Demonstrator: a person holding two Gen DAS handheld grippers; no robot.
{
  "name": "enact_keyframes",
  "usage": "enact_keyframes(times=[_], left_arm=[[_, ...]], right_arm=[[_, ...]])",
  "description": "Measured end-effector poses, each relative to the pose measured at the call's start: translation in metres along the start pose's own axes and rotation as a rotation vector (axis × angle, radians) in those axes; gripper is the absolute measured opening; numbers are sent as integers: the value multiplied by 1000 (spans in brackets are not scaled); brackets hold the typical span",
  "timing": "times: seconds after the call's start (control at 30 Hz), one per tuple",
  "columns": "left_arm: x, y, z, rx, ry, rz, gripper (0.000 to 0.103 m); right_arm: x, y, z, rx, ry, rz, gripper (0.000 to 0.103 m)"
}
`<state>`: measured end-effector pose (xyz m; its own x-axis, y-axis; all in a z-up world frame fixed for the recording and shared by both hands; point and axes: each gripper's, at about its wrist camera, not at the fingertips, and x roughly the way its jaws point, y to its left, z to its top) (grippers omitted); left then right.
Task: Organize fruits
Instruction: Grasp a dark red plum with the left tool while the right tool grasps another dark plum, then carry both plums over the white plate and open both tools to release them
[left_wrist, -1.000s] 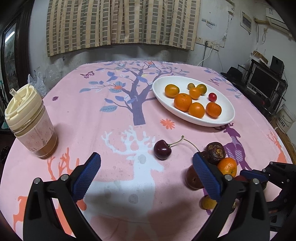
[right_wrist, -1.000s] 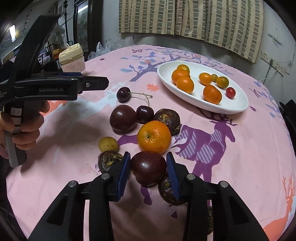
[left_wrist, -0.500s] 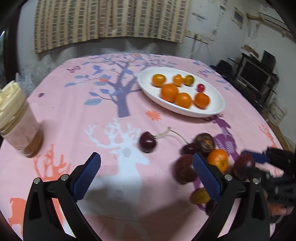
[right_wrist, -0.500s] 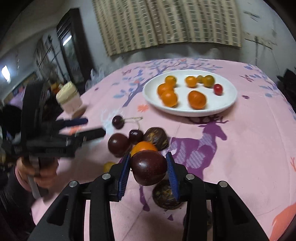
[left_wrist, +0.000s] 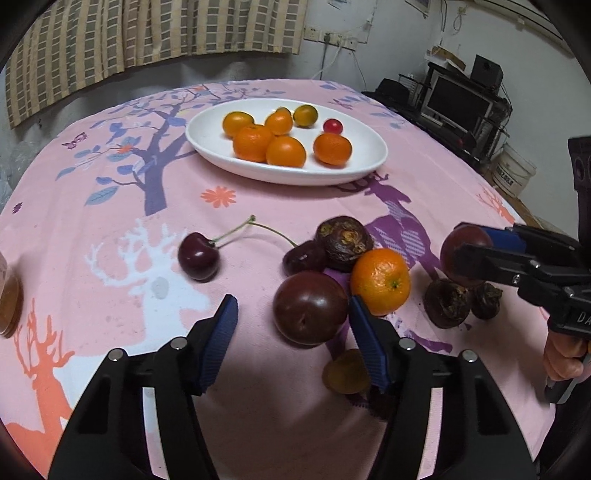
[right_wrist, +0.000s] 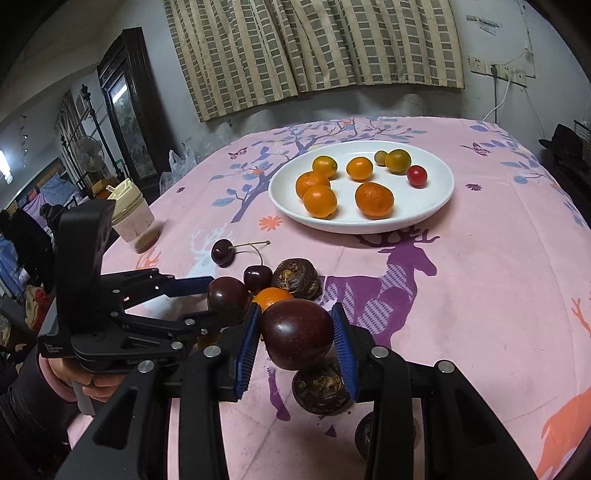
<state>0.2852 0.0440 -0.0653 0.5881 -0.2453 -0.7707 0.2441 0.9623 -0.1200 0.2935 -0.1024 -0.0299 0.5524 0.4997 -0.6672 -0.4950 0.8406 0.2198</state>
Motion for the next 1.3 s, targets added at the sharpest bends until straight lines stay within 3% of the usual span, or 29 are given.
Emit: enact_keyframes(times=[0.23, 0.37, 0.5, 0.63, 0.8, 1.0, 1.1, 1.13, 1.23, 1.3], left_arm=[[8, -3, -2, 12, 19, -4, 41], [2, 1, -3, -22, 18, -30, 40], [-26, 7, 8, -68, -73, -67, 40], [-36, 11, 46, -68, -138, -49, 40], [-10, 18, 104, -82, -174, -23, 40], [48, 19, 144, -68, -89, 34, 40], [64, 21, 150, -74, -66, 42, 41], [69, 23, 151, -82, -50, 53, 44], [60, 27, 149, -120, -85, 105, 83], [42, 28, 142, -127, -129, 109, 85]], right_arm=[[3, 0, -1, -5, 4, -6, 39], [-1, -3, 0, 4, -34, -15, 39], [-3, -13, 16, 55, -97, -37, 39], [1, -35, 53, 153, -201, -137, 39], [37, -67, 91, 196, -193, -201, 39], [71, -86, 105, 199, -136, -221, 39], [76, -83, 106, 173, -123, -219, 47], [73, -81, 106, 168, -131, -224, 62], [49, -73, 104, 146, -181, -219, 64], [32, -66, 101, 140, -212, -196, 65]])
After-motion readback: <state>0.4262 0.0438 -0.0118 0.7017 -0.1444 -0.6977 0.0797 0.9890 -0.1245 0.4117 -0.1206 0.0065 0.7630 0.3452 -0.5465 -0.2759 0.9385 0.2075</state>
